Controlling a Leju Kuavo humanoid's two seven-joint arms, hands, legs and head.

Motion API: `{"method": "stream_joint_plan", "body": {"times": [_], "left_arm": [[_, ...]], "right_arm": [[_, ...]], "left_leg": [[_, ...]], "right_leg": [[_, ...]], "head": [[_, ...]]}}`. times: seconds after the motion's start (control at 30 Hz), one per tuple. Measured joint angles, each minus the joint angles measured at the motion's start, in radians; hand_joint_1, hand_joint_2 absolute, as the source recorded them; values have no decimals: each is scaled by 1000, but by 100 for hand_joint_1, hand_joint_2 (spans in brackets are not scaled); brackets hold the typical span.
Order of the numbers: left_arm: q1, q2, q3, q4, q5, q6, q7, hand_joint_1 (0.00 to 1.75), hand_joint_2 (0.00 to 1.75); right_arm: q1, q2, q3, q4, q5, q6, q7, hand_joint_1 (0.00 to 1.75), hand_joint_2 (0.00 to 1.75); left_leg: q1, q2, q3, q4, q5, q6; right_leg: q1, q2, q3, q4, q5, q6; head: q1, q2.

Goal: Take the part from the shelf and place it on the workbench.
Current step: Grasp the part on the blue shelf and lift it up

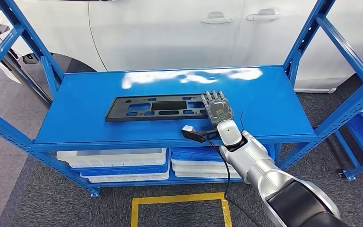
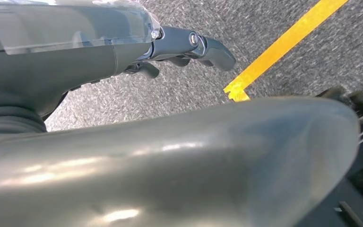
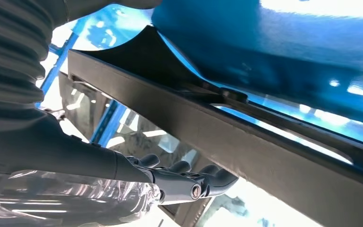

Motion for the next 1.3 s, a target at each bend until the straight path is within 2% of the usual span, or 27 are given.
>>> {"method": "stream_joint_plan", "body": {"times": [0.03,0.1,0.13,0.17,0.27,0.3,0.37,0.43,0.47,0.5,0.53,0.57,0.6,0.67,0.7,0.73,0.8,0.83,0.87,0.93,0.97,1.0,1.03,1.1,1.13,1.2,1.3], "left_arm": [[0,0,0,0,2,0,0,0,0],[-2,0,0,0,6,1,0,0,0],[-3,0,0,0,8,1,0,0,0],[-4,0,0,0,9,2,0,0,0],[-4,0,0,0,11,2,0,0,0],[-4,0,0,0,12,2,0,0,0],[-5,-1,-1,0,13,2,-1,0,0],[-5,-1,-1,0,14,2,-1,0,0],[-4,-1,-1,0,13,2,-1,0,0],[-4,-1,-1,0,13,2,-1,0,0],[-4,-1,-1,0,13,2,-1,0,0],[-4,-1,-1,0,13,2,-1,0,0],[-4,-2,-1,0,13,2,-1,0,0],[-6,-2,-1,0,13,2,-1,0,0],[-7,-2,-2,0,13,2,-1,0,0],[-7,-2,-2,0,13,1,-1,0,0],[-8,-2,-3,0,11,1,-1,0,0],[-8,-1,-3,0,10,1,-1,0,0],[-9,-1,-4,0,9,1,0,0,0],[-10,-1,-7,0,7,1,0,0,0],[-10,-1,-7,0,7,1,0,0,0],[-9,-1,-8,0,8,1,0,0,0],[-8,-1,-8,0,9,2,0,0,0],[-8,-1,-8,0,10,2,0,0,0],[-9,0,-8,0,10,3,0,0,0],[-9,0,-8,0,10,4,0,0,0],[-8,0,-9,0,10,4,0,0,0]], "right_arm": [[-9,2,0,13,0,2,2,0,175],[-26,7,0,36,2,3,3,0,175],[-33,10,-1,47,2,4,4,0,175],[-39,12,-1,58,2,5,4,0,175],[-52,19,-1,83,5,2,5,0,175],[-55,20,-1,89,7,0,5,0,175],[-60,22,-1,102,10,-3,5,0,175],[-61,23,-1,113,13,-4,5,0,175],[-60,24,-1,118,14,-4,5,0,175],[-60,25,-1,121,14,-5,6,0,175],[-62,25,-1,124,15,-5,6,0,175],[-64,25,-1,126,15,-6,6,0,175],[-67,26,-2,128,15,-8,6,13,175],[-71,28,-2,131,15,-12,5,92,175],[-71,30,-2,133,16,-13,4,135,175],[-72,32,-2,134,16,-12,1,166,175],[-75,34,-3,139,19,-3,-8,175,175],[-77,37,-3,142,21,3,-13,175,175],[-79,40,-3,145,23,9,-19,175,175],[-81,46,-2,150,29,17,-28,175,175],[-82,48,-2,153,31,19,-31,175,175],[-83,49,-2,155,34,19,-33,175,175],[-85,50,-3,156,36,19,-34,175,175],[-91,53,-3,159,38,19,-37,175,175],[-94,54,-3,160,38,19,-37,175,175],[-100,55,-3,162,38,17,-37,175,175],[-105,55,-3,164,38,16,-37,175,175]], "left_leg": [[1,0,23,-45,30,0],[0,1,95,-190,93,6],[-1,1,120,-243,110,12],[-3,0,132,-272,116,18],[-4,-1,130,-280,120,38],[-2,0,130,-283,123,45],[1,1,129,-289,128,55],[-1,1,126,-288,129,58],[-1,1,126,-288,129,58],[-1,1,126,-287,128,58],[-1,0,127,-286,127,57],[-1,-1,128,-284,126,55],[-2,-1,129,-282,123,52],[-6,-1,127,-277,120,44],[-7,-1,125,-277,119,39],[-8,-1,125,-277,119,34],[-6,0,120,-268,109,23],[-5,0,110,-244,92,18],[-3,0,89,-198,65,13],[-1,0,28,-67,4,6],[-1,0,2,-13,-12,4],[-1,0,-10,8,-10,4],[0,0,-3,-12,13,5],[-1,0,56,-141,86,11],[-2,0,88,-207,111,16],[-6,-1,118,-271,124,25],[-4,-1,122,-282,126,41]], "right_leg": [[0,0,1,1,0,1],[1,1,1,4,-2,6],[2,1,-1,6,-2,10],[4,2,-4,7,-1,16],[4,3,-8,8,1,33],[3,2,-13,20,-10,38],[0,2,-53,107,-63,45],[-2,2,-119,248,-125,49],[-2,2,-141,294,-136,51],[-3,2,-145,300,-127,51],[-3,2,-128,265,-100,51],[-3,1,-95,197,-61,48],[-3,1,-58,122,-32,45],[1,1,-15,27,-3,36],[4,2,-12,16,-6,32],[5,2,-13,15,-4,27],[2,2,-12,10,-1,16],[-1,2,-11,7,1,10],[-2,1,-11,4,2,6],[-1,1,-12,4,2,1],[0,1,-11,5,2,0],[0,1,-11,5,1,0],[0,1,-9,5,0,1],[0,2,-5,6,-3,5],[2,3,-4,7,-4,8],[5,4,-6,8,-4,17],[5,6,-7,11,-8,33]], "head": [[0,0],[0,0],[0,0],[0,0],[0,0],[0,0],[0,0],[0,0],[0,0],[0,0],[0,0],[0,0],[0,0],[0,0],[0,0],[0,0],[0,0],[0,0],[0,0],[0,0],[0,0],[0,0],[0,0],[0,0],[0,0],[0,0],[0,0]]}}
